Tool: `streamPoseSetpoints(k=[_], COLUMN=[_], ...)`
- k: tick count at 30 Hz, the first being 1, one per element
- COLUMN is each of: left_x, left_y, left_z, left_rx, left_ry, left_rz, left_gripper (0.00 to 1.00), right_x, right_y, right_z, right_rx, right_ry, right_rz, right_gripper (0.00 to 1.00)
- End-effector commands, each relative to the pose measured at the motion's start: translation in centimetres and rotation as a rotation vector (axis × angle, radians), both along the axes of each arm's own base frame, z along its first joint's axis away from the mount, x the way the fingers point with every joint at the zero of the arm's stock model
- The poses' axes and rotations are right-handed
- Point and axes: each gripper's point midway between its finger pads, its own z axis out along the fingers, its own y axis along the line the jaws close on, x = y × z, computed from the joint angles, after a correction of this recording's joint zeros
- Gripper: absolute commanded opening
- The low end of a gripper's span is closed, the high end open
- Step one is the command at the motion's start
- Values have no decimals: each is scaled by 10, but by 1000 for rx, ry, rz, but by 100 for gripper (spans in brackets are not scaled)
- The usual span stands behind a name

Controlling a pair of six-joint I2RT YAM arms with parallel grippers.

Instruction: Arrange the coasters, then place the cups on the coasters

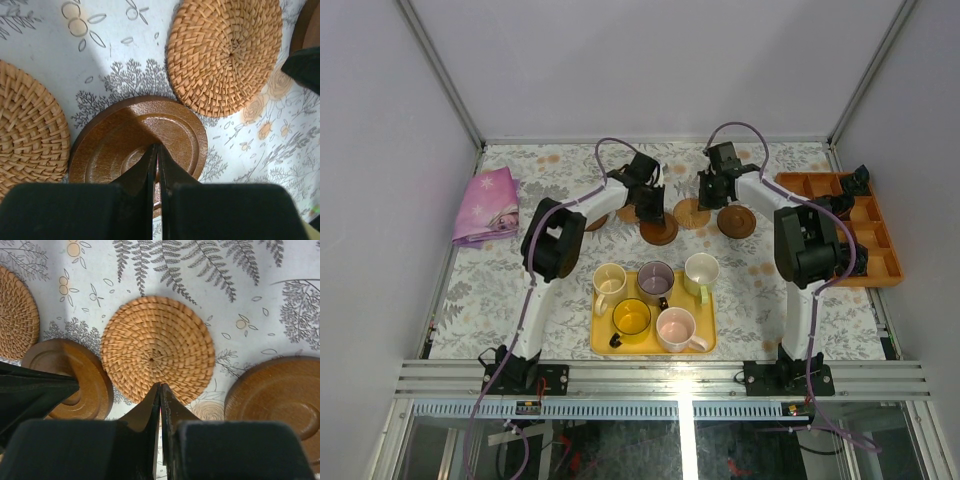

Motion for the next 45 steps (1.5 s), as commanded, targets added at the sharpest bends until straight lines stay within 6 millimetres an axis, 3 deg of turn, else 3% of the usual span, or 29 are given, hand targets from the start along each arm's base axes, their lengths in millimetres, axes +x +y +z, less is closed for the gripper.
streamPoseSetpoints(k=[1,14,25,29,35,39,45], left_x=[19,74,75,73,77,81,86], left_y=[9,31,21,16,17,32,88], left_z=[-10,3,5,21,65,86,106], left_rx=[32,-44,-111,-151,-180,-168,-136], left_ry=[-10,-57,-43,-75,-181,-230,-294], left_rz=[86,218,179,142,118,152,278], left_gripper=[3,9,11,11,11,11,11], right_x=[17,19,23,22,25,28,31], right_y=[24,28,23,20,18,17,21], right_z=[21,-2,-13,-13,3,19,38], right_rx=[69,45,10,0,-6,-6,8], right_ry=[-70,-29,-4,-2,-38,-70,-106], right_rz=[52,67,49,36,26,22,25], right_gripper=[4,4,3,3,3,3,3])
